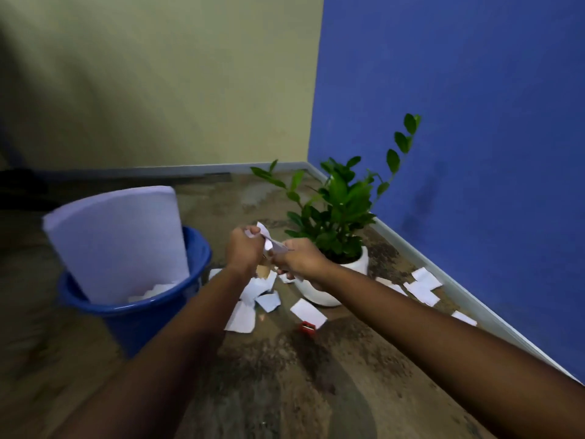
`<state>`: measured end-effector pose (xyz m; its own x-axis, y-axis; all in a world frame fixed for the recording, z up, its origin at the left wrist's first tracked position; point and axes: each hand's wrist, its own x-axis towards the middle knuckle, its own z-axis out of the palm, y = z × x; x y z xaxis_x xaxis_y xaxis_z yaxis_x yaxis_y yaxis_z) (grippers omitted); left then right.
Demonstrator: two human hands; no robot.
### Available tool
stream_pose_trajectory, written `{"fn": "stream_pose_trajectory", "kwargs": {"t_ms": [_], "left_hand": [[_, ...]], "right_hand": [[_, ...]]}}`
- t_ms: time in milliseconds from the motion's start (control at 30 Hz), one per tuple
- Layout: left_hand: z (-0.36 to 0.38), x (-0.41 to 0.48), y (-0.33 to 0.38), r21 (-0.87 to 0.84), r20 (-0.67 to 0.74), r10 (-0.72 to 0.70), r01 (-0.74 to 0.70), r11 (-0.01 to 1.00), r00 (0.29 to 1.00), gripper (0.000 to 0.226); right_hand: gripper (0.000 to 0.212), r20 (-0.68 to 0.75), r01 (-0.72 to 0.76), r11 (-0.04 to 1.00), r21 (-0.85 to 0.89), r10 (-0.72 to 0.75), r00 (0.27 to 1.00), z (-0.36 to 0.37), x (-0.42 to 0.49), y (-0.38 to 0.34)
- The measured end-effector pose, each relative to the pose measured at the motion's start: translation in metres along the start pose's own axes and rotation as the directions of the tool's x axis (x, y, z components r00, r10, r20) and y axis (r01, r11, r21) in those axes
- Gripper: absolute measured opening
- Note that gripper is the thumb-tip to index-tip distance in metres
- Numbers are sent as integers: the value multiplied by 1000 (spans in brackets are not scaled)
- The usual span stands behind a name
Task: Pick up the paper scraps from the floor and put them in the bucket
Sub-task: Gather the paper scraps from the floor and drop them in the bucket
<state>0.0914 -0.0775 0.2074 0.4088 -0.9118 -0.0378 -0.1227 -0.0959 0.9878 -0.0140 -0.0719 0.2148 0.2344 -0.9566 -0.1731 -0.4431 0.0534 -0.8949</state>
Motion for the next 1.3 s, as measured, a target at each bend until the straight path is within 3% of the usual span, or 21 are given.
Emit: {"fn": "stream_pose_trajectory", "kwargs": {"t_ms": [200, 367, 467, 533, 700, 833, 933, 1033, 1133, 1233, 1300], "left_hand": [[-63, 26, 9, 75, -344, 1, 26, 997, 939, 30], [-95, 54, 6, 113, -521, -131, 220, 969, 843, 40], [-102, 66, 11, 182, -510, -224, 359, 916, 830, 61], [-104, 76, 13, 207, -468, -269, 401, 892, 842, 66], [-109, 98, 2, 284, -390, -328, 451, 846, 860, 58], [-108, 103, -14, 207, -392, -393, 496, 844, 832, 52], [-93, 100, -18, 117, -434, -430, 523, 844, 792, 42], [-73, 94, -16, 217, -473, -320, 461, 861, 821, 36], [-53, 83, -17, 467, -417, -74, 283, 838, 906, 33], [-32, 73, -19, 690, -172, 163, 0, 724, 971, 24], [-14, 64, -22, 778, 38, 248, -184, 601, 968, 23]], "right_hand": [[33, 80, 6, 987, 164, -19, 997, 59, 20, -57], [27, 179, -110, 981, 162, 81, 981, 93, 44, -77], [8, 222, -194, 958, 211, 147, 964, 105, 55, -81], [17, 229, -228, 944, 238, 173, 958, 110, 65, -79], [19, 236, -293, 908, 300, 227, 945, 118, 73, -80], [43, 213, -252, 918, 306, 192, 958, 131, 80, -76], [34, 164, -224, 920, 323, 178, 970, 140, 86, -72], [33, 59, -197, 898, 393, 189, 980, 134, 90, -64], [28, -19, -136, 928, 347, 152, 988, 109, 90, -53], [24, -33, -93, 961, 260, 105, 994, 74, 92, -36], [34, -27, -96, 983, 156, 102, 994, 49, 93, -19]]}}
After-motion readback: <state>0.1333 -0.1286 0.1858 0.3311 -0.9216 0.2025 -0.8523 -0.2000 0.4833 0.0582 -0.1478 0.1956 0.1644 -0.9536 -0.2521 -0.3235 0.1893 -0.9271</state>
